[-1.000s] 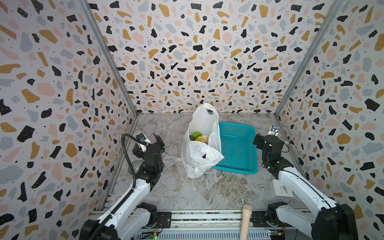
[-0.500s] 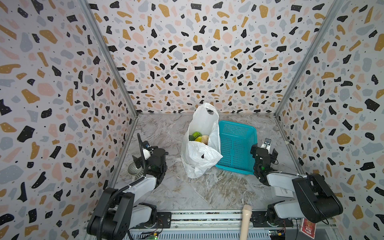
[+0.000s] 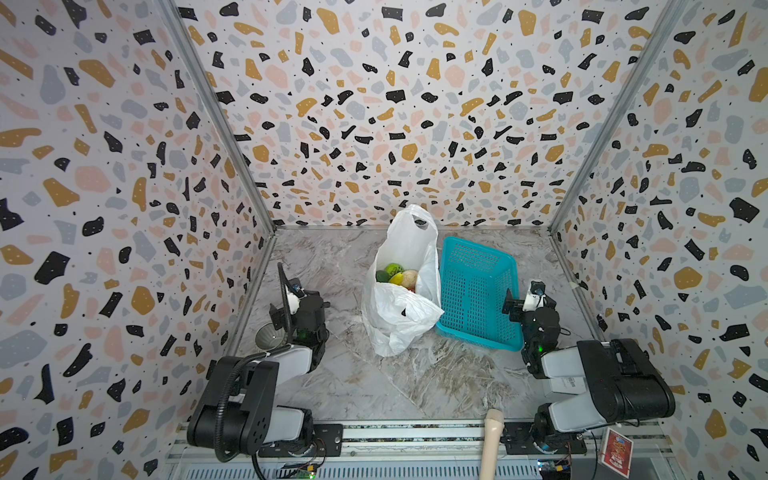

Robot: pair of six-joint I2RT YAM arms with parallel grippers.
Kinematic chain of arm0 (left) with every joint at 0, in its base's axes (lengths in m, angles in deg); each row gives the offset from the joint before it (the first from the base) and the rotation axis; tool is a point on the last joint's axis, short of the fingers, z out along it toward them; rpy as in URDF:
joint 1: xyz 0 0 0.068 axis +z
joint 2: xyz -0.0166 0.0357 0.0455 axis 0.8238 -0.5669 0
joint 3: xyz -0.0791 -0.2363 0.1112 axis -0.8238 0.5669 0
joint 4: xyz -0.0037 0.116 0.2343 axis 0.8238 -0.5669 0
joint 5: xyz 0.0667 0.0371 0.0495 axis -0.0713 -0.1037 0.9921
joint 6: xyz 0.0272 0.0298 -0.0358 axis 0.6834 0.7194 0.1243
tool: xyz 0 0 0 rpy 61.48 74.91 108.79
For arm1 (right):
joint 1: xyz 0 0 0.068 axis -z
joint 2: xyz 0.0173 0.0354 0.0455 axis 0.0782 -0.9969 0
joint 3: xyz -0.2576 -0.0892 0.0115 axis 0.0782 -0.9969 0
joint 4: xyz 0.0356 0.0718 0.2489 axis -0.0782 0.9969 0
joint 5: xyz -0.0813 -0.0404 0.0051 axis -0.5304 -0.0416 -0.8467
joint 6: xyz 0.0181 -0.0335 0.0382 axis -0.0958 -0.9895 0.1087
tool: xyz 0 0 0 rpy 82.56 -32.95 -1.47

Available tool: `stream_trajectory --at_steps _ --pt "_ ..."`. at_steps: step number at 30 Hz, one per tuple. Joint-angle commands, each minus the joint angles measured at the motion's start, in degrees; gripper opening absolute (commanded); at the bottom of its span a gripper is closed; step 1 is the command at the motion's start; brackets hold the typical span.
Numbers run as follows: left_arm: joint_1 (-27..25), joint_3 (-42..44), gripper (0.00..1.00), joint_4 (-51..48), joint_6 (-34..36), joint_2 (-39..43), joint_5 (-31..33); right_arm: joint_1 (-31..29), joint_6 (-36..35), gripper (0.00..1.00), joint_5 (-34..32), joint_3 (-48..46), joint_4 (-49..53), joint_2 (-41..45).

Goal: Place the fruits into the plastic bag

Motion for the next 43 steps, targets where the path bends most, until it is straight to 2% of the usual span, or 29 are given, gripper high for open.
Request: stream_trajectory --at_steps 1,4,7,10,12,14,15,18,22,24,43 --pt "1.4 1.6 0.95 4.2 1.3 1.4 -7.6 0.1 -1.1 0.99 5.0 -0.2 -0.3 -0.2" --pt "1.4 2.1 0.92 4.2 3.2 2.1 -13.6 -0.1 -1.1 0.99 4.8 -0.3 -0.4 -0.1" --pt "1.4 1.4 0.92 3.4 1.7 1.6 -19.1 0.0 -1.1 0.99 4.8 -0.3 -0.4 -0.2" --pt "1.4 0.7 0.88 3.4 0.9 0.8 -20.2 -0.1 -1.1 0.99 4.9 -0.3 -0.4 -0.2" --pt "1.4 2.9 0.88 8.3 -1.2 1.1 -22.5 -0.1 -1.1 0.99 4.8 -0.3 -0.2 -0.2" --pt "1.2 7.1 0.84 18.3 1.6 -1.0 -29.5 -0.1 -1.1 0.99 4.9 -0.3 -0.4 -0.2" --pt "0.7 6.8 0.84 18.1 2.4 -1.5 -30.0 -0.1 -1.1 0.99 4.8 -0.2 -0.4 -0.2" --pt "0.1 6.5 0.86 16.7 3.1 -1.0 -29.6 -0.1 -1.1 0.99 4.8 -0.2 -0.5 -0.2" --pt "-0.2 11.3 0.87 28.2 3.0 -3.8 -29.1 -0.2 -1.1 0.99 4.7 -0.5 -0.8 -0.2" --pt "-0.2 9.9 0.88 24.2 3.5 -3.1 -28.2 -0.2 -1.1 0.99 4.7 -0.5 -0.9 -0.1" --pt "-1.0 9.4 0.91 24.2 3.9 -3.6 -25.5 0.7 -0.9 0.99 6.4 -0.1 -0.3 -0.3"
